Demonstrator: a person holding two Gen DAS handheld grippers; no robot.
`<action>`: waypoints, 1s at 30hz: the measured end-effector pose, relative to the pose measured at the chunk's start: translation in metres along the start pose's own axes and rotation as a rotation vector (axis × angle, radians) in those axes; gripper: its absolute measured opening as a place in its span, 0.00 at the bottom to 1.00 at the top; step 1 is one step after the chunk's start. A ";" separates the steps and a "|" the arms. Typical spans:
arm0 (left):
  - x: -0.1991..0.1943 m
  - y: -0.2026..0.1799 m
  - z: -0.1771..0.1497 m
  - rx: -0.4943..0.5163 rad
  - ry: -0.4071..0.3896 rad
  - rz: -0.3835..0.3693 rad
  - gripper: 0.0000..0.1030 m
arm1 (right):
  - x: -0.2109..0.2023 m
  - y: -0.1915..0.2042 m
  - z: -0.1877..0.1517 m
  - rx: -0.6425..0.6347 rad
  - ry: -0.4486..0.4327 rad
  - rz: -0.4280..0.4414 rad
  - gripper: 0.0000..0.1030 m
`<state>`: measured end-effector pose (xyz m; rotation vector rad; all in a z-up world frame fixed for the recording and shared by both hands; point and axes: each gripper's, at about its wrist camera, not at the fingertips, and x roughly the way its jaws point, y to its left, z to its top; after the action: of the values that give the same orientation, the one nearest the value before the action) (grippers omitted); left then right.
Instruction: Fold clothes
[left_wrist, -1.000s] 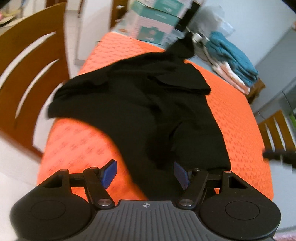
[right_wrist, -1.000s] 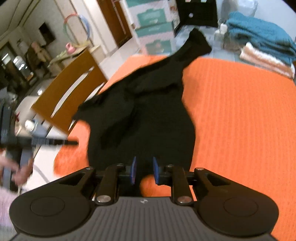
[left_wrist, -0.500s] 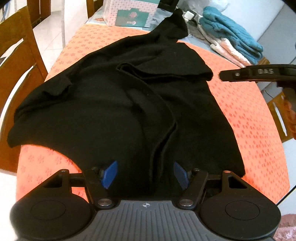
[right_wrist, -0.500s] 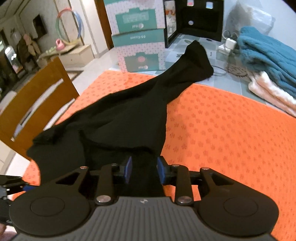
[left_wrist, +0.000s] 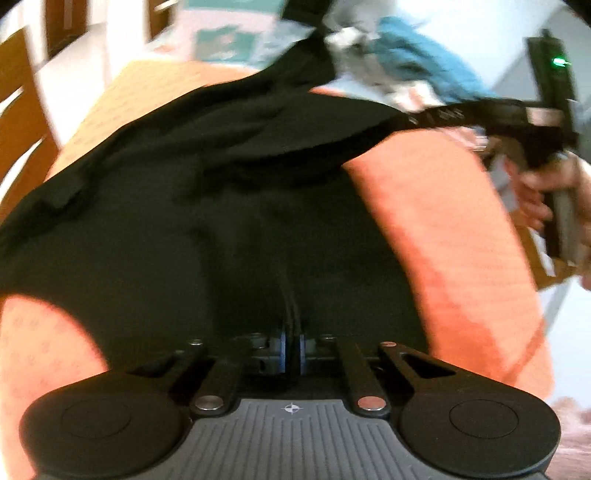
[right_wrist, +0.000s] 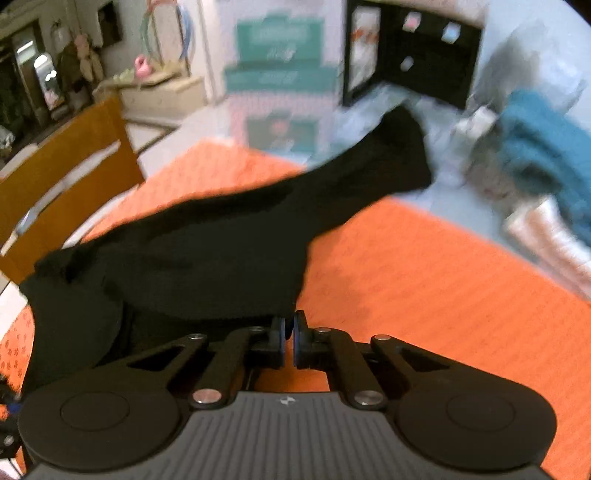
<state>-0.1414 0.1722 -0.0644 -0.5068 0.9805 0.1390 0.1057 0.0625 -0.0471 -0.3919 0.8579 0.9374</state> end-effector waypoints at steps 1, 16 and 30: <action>-0.003 -0.008 0.003 0.006 0.001 -0.035 0.09 | -0.010 -0.009 0.004 -0.001 -0.020 -0.009 0.05; 0.021 -0.213 0.020 0.245 0.033 -0.405 0.08 | -0.077 -0.195 0.039 0.033 -0.078 -0.033 0.04; 0.103 -0.344 0.006 0.367 0.246 -0.471 0.09 | -0.073 -0.338 0.001 0.084 0.013 -0.049 0.04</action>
<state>0.0357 -0.1381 -0.0267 -0.4078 1.0703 -0.5283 0.3638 -0.1643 -0.0094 -0.3457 0.8931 0.8515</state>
